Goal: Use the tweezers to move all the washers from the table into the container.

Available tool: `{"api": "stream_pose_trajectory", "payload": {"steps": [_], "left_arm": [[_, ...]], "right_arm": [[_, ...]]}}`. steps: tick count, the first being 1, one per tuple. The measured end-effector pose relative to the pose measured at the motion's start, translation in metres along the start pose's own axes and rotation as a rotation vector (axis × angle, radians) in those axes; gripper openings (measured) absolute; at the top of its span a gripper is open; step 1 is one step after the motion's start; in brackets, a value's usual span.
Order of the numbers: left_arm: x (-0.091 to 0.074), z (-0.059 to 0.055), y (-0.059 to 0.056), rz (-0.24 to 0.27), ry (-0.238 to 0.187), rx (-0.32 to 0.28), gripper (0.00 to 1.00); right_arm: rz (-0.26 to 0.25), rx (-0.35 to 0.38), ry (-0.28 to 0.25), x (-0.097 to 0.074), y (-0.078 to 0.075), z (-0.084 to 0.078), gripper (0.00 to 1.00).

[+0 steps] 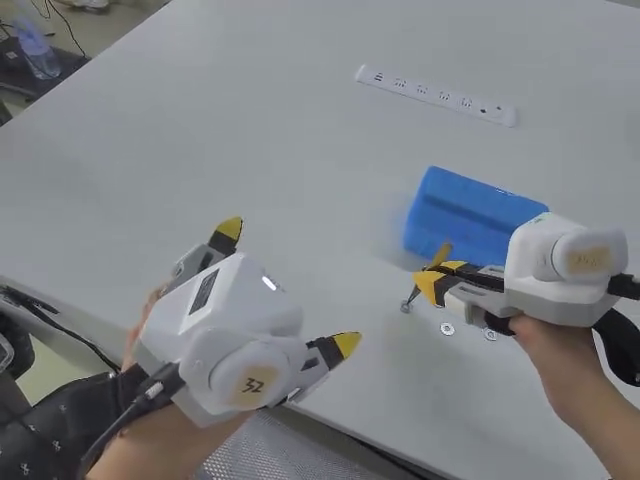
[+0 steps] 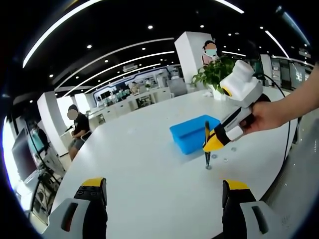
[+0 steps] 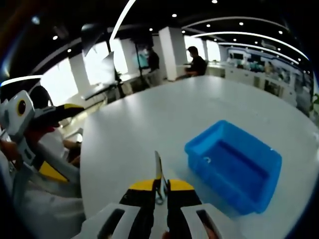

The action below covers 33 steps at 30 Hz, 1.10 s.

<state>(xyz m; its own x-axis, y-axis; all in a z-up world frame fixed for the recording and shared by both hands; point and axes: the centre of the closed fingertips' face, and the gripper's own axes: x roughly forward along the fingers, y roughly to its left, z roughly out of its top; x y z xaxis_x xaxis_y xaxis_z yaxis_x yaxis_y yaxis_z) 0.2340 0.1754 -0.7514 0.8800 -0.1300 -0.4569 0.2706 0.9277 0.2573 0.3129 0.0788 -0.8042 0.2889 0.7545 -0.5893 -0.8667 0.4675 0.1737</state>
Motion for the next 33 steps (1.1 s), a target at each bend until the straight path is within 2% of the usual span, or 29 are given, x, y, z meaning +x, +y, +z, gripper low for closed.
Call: {"api": "stream_pose_trajectory", "payload": {"steps": [12, 22, 29, 33], "left_arm": [[0.0003, -0.0016, -0.0011, -0.002, 0.01, 0.012, 0.99], [0.0003, -0.0025, -0.0016, -0.001, 0.018, 0.02, 0.99], [0.0006, -0.0029, -0.0005, 0.002, 0.02, 0.017, 0.99], [0.0009, -0.0027, 0.0, 0.005, 0.017, 0.018, 0.99]], "right_arm": [[0.003, -0.012, 0.012, 0.003, -0.0035, -0.0036, 0.05], [-0.008, -0.029, -0.012, 0.0032, -0.0004, -0.0065, 0.04], [-0.025, -0.023, 0.0, 0.0016, -0.0021, -0.005, 0.04], [-0.018, -0.022, -0.002, 0.0015, -0.0012, -0.0017, 0.04]]}}
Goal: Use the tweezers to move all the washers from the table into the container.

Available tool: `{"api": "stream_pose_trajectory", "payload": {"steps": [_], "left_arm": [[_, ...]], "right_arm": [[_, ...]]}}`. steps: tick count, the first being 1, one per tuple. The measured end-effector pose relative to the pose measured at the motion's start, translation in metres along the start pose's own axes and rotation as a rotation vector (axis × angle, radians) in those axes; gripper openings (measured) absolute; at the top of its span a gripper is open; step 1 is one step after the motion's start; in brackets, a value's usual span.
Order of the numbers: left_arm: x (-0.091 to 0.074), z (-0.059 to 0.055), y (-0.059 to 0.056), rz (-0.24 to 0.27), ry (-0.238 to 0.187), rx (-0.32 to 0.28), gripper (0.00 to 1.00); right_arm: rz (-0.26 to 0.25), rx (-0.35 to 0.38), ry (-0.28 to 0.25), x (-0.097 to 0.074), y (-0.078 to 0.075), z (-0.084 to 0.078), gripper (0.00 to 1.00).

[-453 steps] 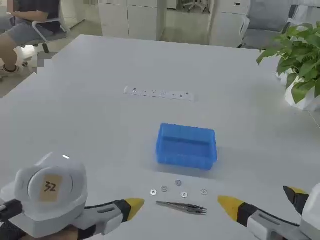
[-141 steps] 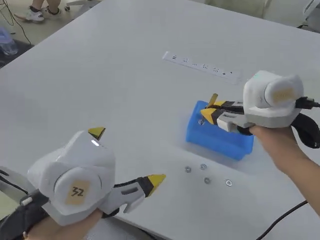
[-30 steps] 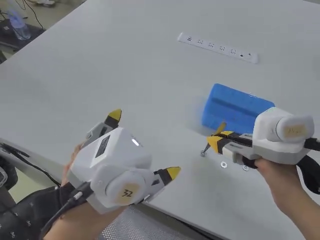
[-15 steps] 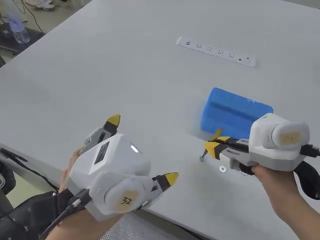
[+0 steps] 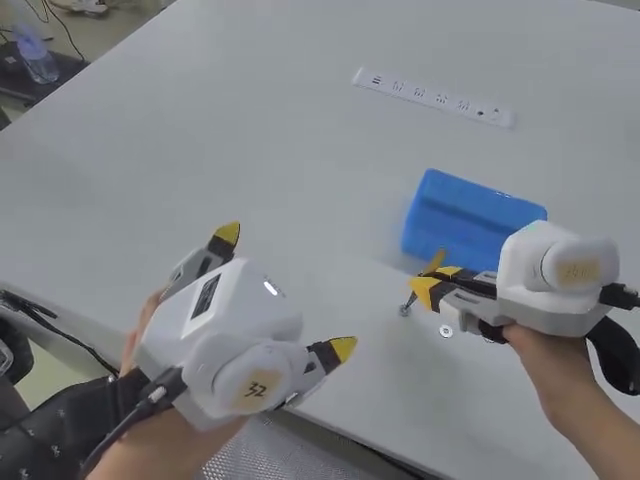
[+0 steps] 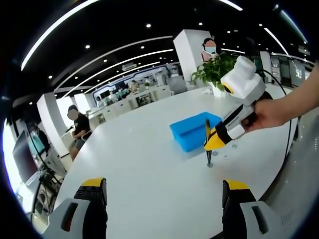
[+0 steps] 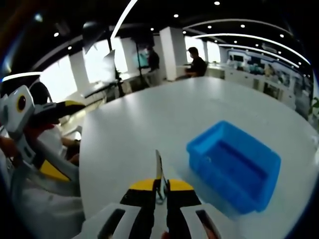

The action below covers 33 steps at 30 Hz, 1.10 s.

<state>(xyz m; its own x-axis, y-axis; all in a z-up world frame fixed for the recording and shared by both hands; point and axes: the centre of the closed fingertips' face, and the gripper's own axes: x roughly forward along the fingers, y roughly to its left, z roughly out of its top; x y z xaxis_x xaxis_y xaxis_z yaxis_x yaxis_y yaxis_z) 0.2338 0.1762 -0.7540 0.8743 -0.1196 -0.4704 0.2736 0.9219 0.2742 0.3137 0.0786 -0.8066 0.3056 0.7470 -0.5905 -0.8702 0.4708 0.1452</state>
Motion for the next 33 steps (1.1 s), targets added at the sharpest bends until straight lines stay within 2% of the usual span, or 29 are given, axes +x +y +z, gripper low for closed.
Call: {"api": "stream_pose_trajectory", "payload": {"steps": [6, 16, 19, 24, 29, 33], "left_arm": [[0.001, -0.001, 0.0, 0.002, 0.006, 0.007, 0.99], [0.002, -0.002, -0.001, -0.002, 0.013, 0.008, 0.99], [0.001, -0.002, -0.001, -0.004, 0.011, 0.009, 0.99], [0.001, -0.003, -0.003, -0.01, 0.016, 0.018, 0.99], [0.001, -0.004, -0.004, -0.018, 0.021, 0.02, 0.99], [0.001, -0.005, -0.004, -0.017, 0.028, 0.022, 0.99]], "right_arm": [[0.003, -0.022, -0.019, -0.005, 0.001, 0.012, 0.04], [-0.018, -0.049, -0.081, -0.023, 0.001, 0.047, 0.04], [-0.036, -0.065, -0.092, -0.029, -0.002, 0.056, 0.04], [-0.051, -0.087, -0.095, -0.03, -0.008, 0.062, 0.04], [-0.06, -0.074, -0.118, -0.032, -0.015, 0.071, 0.04], [-0.097, -0.056, -0.154, -0.036, -0.028, 0.082, 0.04]]}}
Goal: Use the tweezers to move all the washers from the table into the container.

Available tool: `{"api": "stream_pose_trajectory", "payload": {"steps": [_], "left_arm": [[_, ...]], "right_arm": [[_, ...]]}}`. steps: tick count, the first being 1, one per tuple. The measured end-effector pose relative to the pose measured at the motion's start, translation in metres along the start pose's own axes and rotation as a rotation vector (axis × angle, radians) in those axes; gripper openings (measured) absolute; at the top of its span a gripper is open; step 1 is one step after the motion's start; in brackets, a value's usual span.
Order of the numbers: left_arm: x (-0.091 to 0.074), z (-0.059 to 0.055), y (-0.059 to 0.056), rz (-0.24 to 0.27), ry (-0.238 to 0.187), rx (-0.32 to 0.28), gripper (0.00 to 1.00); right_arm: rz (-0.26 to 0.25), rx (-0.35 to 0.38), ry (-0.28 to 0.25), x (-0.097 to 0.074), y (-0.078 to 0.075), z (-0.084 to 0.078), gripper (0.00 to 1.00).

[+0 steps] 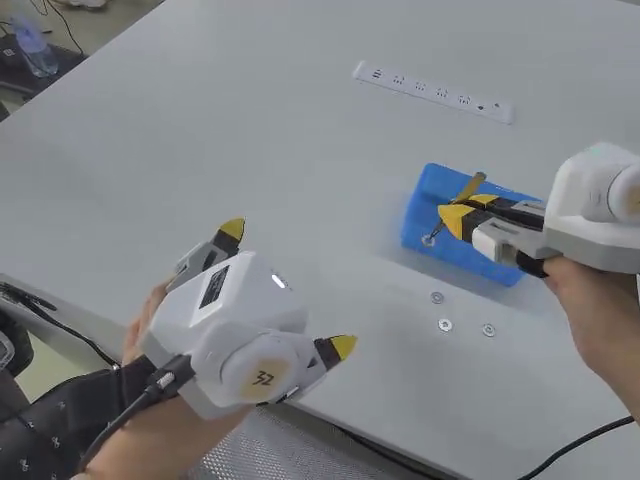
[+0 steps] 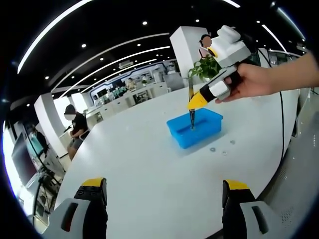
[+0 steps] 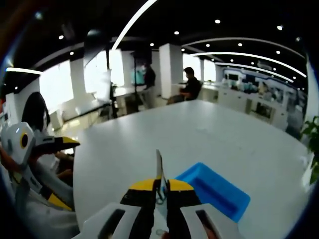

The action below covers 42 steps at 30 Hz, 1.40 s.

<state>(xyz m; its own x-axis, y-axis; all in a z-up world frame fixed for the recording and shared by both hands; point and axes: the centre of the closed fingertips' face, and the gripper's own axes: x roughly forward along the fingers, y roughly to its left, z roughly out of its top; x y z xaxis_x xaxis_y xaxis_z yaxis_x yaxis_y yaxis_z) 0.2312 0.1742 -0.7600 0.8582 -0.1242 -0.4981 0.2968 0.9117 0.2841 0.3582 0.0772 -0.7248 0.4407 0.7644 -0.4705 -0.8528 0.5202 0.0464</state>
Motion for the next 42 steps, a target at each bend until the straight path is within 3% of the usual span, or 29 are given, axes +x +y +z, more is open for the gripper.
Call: {"api": "stream_pose_trajectory", "payload": {"steps": [7, 13, 18, 20, 24, 31, 37, 42], "left_arm": [[0.0, 0.0, 0.001, 0.005, 0.0, -0.006, 0.97], [0.0, -0.001, 0.001, -0.001, 0.007, -0.009, 0.97], [0.002, -0.002, -0.004, -0.021, 0.015, -0.003, 0.97], [0.002, -0.003, -0.004, -0.022, 0.02, -0.001, 0.97], [0.002, -0.003, -0.004, -0.02, 0.02, 0.005, 0.96], [0.004, -0.005, -0.005, -0.021, 0.03, 0.017, 0.96], [0.004, -0.005, -0.005, -0.022, 0.033, 0.018, 0.96], [0.004, -0.006, -0.005, -0.024, 0.034, 0.019, 0.96]], "right_arm": [[-0.072, 0.008, -0.025, 0.004, -0.024, 0.005, 0.04], [-0.099, 0.024, 0.005, 0.021, -0.046, -0.009, 0.04], [-0.095, 0.026, 0.023, 0.03, -0.045, -0.022, 0.04], [-0.077, 0.067, 0.019, 0.038, -0.044, -0.029, 0.04], [-0.092, 0.09, 0.039, 0.044, -0.051, -0.043, 0.04], [-0.105, 0.089, 0.062, 0.048, -0.05, -0.052, 0.04], [-0.108, 0.095, 0.062, 0.046, -0.051, -0.052, 0.04], [-0.109, 0.099, 0.042, 0.041, -0.052, -0.043, 0.04]]}}
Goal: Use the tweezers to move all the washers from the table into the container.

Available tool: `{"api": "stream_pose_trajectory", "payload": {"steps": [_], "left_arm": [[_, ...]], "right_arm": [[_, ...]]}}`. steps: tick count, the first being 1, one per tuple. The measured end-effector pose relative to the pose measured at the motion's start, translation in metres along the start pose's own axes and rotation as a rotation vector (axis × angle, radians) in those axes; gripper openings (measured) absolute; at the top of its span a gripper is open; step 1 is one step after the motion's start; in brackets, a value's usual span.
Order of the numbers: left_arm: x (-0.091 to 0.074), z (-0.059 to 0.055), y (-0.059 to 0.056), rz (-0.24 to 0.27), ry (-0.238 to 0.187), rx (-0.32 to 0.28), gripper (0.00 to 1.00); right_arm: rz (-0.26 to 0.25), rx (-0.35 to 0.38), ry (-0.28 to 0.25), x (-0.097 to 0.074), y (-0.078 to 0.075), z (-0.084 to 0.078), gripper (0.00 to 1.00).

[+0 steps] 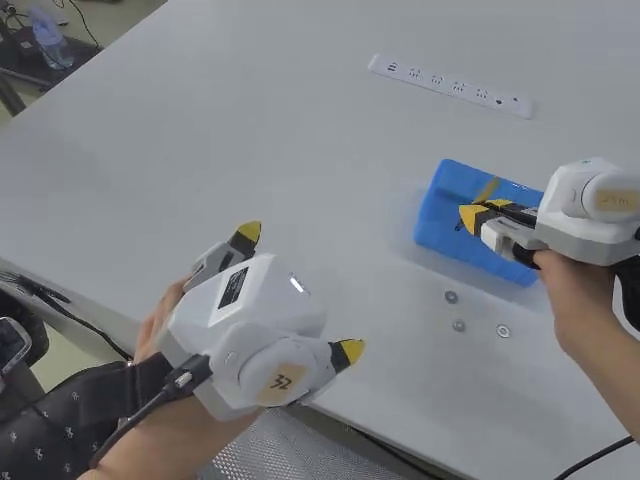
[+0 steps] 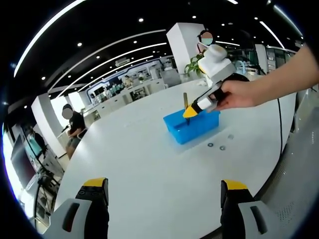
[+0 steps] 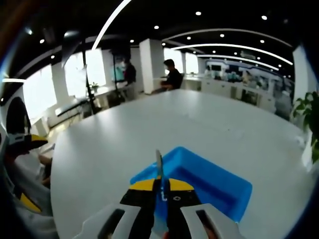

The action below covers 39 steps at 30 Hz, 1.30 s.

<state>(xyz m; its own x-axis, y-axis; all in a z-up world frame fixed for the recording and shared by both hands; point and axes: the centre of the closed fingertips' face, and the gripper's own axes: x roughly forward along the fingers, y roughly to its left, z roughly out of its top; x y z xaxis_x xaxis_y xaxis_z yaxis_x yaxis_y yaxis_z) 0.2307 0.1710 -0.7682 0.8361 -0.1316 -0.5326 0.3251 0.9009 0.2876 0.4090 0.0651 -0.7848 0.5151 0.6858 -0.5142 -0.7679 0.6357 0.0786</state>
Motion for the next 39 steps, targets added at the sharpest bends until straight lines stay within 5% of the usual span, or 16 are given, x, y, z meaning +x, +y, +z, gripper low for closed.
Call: {"api": "stream_pose_trajectory", "payload": {"steps": [10, 14, 21, 27, 39], "left_arm": [[-0.001, 0.0, 0.0, 0.002, -0.002, 0.003, 0.96], [-0.001, 0.0, -0.001, -0.002, 0.0, 0.008, 0.96], [-0.001, -0.001, -0.002, -0.005, 0.003, 0.014, 0.96], [-0.001, 0.0, -0.003, -0.008, 0.002, 0.019, 0.96], [-0.001, -0.002, -0.004, -0.011, 0.011, 0.028, 0.95]], "right_arm": [[0.004, 0.0, -0.098, -0.031, 0.006, 0.034, 0.04], [0.017, -0.02, -0.111, -0.042, 0.016, 0.036, 0.04], [0.028, -0.107, -0.059, -0.06, 0.041, 0.014, 0.04], [0.042, -0.088, -0.027, -0.065, 0.052, -0.005, 0.04], [0.046, -0.001, 0.056, -0.051, 0.045, -0.042, 0.05]]}}
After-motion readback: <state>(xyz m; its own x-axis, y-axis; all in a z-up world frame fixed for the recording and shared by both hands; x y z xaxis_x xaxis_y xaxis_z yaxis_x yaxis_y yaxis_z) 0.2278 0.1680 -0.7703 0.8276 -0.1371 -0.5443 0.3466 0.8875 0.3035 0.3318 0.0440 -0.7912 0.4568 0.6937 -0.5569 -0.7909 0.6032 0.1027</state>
